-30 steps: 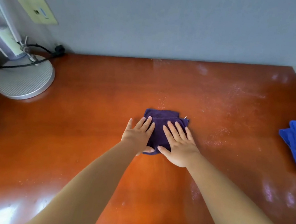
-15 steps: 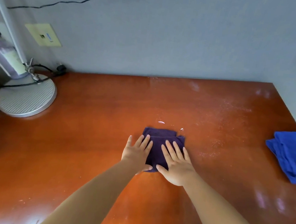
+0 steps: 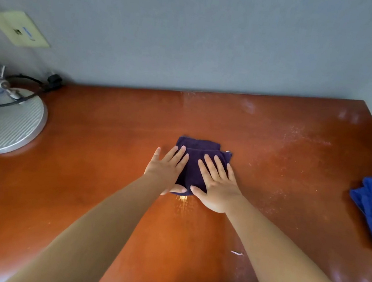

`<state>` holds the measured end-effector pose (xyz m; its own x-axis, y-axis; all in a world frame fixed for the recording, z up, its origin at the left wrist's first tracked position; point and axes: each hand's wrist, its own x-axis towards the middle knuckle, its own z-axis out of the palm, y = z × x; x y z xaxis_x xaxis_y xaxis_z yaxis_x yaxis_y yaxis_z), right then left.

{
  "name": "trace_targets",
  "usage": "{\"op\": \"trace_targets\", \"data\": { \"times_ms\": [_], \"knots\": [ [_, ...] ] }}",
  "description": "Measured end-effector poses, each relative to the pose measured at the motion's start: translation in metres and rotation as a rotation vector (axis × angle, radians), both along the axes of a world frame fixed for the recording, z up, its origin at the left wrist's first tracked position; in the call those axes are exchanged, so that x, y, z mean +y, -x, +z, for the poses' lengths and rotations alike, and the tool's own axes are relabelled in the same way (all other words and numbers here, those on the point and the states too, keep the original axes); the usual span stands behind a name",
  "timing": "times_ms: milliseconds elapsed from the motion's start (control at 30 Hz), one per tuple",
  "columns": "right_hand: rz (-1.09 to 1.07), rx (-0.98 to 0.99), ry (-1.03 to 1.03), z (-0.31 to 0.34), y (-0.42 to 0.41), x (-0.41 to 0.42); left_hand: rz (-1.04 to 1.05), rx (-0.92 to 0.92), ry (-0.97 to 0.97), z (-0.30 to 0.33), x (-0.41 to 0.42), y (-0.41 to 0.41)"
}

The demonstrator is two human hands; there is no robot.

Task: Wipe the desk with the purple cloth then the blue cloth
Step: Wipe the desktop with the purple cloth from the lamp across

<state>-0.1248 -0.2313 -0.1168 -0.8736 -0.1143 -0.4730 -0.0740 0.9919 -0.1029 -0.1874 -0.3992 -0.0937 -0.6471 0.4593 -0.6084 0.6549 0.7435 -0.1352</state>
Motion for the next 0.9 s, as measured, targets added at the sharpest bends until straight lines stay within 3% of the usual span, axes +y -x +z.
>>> {"op": "trace_targets", "data": {
  "times_ms": [567, 900],
  "knots": [
    [0.077, -0.084, -0.031, 0.010, -0.062, -0.054, 0.093, 0.043, 0.011, -0.002, -0.051, -0.086],
    [0.226, -0.066, -0.068, 0.012, -0.021, -0.080, 0.187, 0.059, 0.022, -0.002, -0.085, -0.066]
  ]
}}
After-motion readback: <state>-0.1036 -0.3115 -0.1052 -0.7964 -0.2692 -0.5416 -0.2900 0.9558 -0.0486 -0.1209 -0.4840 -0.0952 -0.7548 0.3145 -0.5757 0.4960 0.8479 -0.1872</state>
